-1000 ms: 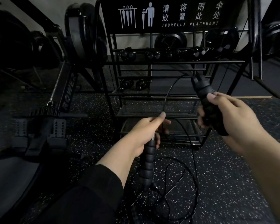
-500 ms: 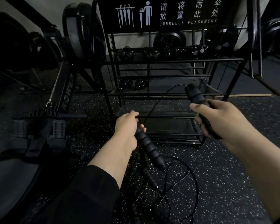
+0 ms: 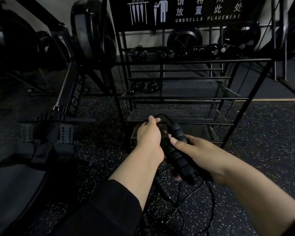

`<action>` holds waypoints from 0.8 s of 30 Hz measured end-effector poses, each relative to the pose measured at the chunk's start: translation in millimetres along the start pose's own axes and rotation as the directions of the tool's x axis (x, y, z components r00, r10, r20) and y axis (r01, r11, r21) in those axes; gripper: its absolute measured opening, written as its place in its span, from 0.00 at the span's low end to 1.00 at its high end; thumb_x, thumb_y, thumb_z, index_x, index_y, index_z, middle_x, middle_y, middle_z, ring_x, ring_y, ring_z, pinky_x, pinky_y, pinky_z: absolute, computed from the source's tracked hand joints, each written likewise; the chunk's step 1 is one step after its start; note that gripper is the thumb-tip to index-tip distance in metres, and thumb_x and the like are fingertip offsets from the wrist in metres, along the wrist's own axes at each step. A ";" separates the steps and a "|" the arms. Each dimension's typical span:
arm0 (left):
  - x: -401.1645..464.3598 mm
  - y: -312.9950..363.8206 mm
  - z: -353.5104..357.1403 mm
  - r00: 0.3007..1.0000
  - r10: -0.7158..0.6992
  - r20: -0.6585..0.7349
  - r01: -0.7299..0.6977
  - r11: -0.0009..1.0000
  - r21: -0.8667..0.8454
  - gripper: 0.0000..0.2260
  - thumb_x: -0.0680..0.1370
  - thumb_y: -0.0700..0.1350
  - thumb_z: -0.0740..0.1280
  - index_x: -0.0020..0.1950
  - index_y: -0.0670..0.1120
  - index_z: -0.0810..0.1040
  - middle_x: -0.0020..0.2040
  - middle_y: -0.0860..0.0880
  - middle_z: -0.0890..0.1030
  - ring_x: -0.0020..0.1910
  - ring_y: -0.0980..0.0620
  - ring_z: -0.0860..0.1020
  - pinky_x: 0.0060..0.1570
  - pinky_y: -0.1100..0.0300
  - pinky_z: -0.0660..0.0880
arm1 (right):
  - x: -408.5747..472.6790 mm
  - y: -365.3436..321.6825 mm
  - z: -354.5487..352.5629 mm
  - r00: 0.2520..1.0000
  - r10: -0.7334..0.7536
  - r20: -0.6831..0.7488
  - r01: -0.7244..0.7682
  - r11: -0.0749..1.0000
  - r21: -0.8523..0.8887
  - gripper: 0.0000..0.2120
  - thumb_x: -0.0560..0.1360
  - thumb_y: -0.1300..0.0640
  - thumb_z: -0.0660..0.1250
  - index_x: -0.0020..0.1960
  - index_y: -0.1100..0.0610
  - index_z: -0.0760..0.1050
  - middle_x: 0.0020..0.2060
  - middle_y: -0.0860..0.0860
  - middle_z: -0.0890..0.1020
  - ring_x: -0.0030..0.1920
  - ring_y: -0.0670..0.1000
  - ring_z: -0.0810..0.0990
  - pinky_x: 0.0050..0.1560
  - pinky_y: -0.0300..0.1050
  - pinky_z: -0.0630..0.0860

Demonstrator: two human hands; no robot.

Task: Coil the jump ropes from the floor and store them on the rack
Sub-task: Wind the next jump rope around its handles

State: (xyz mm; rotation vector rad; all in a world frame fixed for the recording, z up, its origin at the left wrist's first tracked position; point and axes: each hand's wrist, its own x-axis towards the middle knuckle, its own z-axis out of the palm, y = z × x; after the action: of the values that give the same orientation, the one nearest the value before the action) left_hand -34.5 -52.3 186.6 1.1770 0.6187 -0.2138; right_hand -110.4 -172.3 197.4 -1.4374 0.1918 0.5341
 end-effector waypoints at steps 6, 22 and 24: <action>6.6 -9.4 -1.8 0.987 0.123 0.107 -0.128 0.991 0.035 0.17 0.83 0.61 0.62 0.56 0.51 0.82 0.49 0.49 0.85 0.48 0.49 0.83 0.52 0.50 0.81 | 16.2 8.2 -5.6 0.994 -0.077 -0.075 0.081 0.995 0.054 0.10 0.79 0.54 0.71 0.58 0.57 0.81 0.41 0.54 0.86 0.38 0.52 0.84 0.36 0.46 0.81; 19.0 -22.1 9.9 0.914 0.152 0.377 -0.210 0.971 0.117 0.15 0.80 0.53 0.69 0.61 0.45 0.81 0.52 0.49 0.87 0.53 0.52 0.86 0.60 0.48 0.81 | 38.6 18.2 -27.6 0.998 -0.057 -0.030 0.057 0.998 0.000 0.12 0.81 0.51 0.67 0.61 0.55 0.77 0.45 0.53 0.87 0.40 0.48 0.85 0.32 0.39 0.77; 19.8 -23.7 9.1 0.912 0.145 0.383 -0.186 0.980 0.072 0.14 0.80 0.49 0.70 0.62 0.42 0.80 0.52 0.47 0.87 0.52 0.50 0.86 0.55 0.49 0.83 | 39.1 20.8 -29.7 0.998 -0.056 -0.009 0.055 0.998 -0.023 0.13 0.81 0.49 0.67 0.62 0.53 0.77 0.47 0.52 0.87 0.41 0.47 0.85 0.33 0.37 0.76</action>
State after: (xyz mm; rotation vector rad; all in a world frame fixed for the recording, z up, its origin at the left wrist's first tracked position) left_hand -26.4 -66.7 159.0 1.2442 0.1687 -0.3221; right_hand -80.4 -191.1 157.6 -1.4631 0.1532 0.4857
